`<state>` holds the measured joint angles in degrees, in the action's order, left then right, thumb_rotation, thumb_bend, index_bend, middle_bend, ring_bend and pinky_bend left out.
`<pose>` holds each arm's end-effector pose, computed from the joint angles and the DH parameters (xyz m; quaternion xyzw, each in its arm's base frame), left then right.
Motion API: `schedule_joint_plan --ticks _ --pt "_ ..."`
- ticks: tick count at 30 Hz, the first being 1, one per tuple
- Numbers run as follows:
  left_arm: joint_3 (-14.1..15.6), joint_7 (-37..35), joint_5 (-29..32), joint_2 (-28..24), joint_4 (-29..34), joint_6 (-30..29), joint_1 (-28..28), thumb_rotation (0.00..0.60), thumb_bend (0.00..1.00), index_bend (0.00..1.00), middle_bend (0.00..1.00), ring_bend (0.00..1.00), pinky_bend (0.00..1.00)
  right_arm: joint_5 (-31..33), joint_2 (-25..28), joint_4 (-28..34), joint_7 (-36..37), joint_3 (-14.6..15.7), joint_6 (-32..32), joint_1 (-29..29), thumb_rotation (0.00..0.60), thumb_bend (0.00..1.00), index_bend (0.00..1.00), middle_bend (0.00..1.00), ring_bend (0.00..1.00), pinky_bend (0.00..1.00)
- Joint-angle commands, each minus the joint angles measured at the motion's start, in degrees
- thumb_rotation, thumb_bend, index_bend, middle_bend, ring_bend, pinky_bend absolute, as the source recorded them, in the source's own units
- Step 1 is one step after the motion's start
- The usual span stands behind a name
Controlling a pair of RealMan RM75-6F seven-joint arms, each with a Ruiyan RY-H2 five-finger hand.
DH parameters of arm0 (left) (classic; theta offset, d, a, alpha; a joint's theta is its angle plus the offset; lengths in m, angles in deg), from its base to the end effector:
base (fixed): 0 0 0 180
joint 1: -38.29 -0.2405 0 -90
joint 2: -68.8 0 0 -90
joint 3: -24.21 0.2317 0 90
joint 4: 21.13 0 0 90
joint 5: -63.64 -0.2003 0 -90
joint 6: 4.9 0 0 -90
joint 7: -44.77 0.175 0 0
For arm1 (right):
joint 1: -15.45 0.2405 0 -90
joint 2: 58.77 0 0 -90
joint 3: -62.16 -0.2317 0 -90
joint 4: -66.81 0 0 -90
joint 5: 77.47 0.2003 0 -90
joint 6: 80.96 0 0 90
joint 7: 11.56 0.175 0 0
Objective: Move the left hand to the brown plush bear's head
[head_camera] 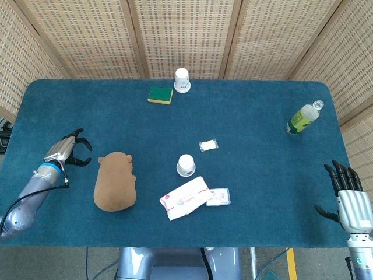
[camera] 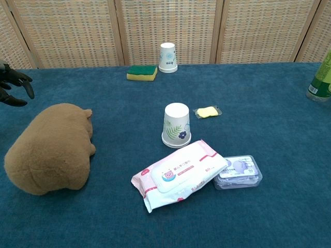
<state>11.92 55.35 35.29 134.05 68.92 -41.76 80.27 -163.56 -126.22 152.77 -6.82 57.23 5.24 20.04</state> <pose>-0.2378 0.3769 0.0836 -0.5680 -0.6282 -0.2638 0.4617 -0.2971 -0.2161 0.1597 0.5737 -0.3816 0.4148 0.5943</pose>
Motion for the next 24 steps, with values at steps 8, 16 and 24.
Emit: schedule_joint_plan --ticks 8,16,24 --pt "4.1 2.2 5.9 5.7 -6.3 2.0 5.1 0.600 0.37 0.45 0.00 0.00 0.00 0.5 -0.2 -0.6 0.8 -0.3 -0.2 0.1 0.600 0.11 0.00 0.00 0.00 0.00" --pt "4.3 1.3 6.9 6.5 -6.5 1.6 6.4 0.600 0.37 0.46 0.00 0.00 0.00 0.5 -0.2 -0.7 1.1 -0.3 -0.2 0.1 0.600 0.11 0.00 0.00 0.00 0.00" --pt "5.0 0.5 6.7 7.0 -6.2 1.2 6.7 0.600 0.37 0.46 0.00 0.00 0.00 0.3 -0.1 -0.7 1.4 -0.2 0.0 0.0 0.600 0.11 0.00 0.00 0.00 0.00"
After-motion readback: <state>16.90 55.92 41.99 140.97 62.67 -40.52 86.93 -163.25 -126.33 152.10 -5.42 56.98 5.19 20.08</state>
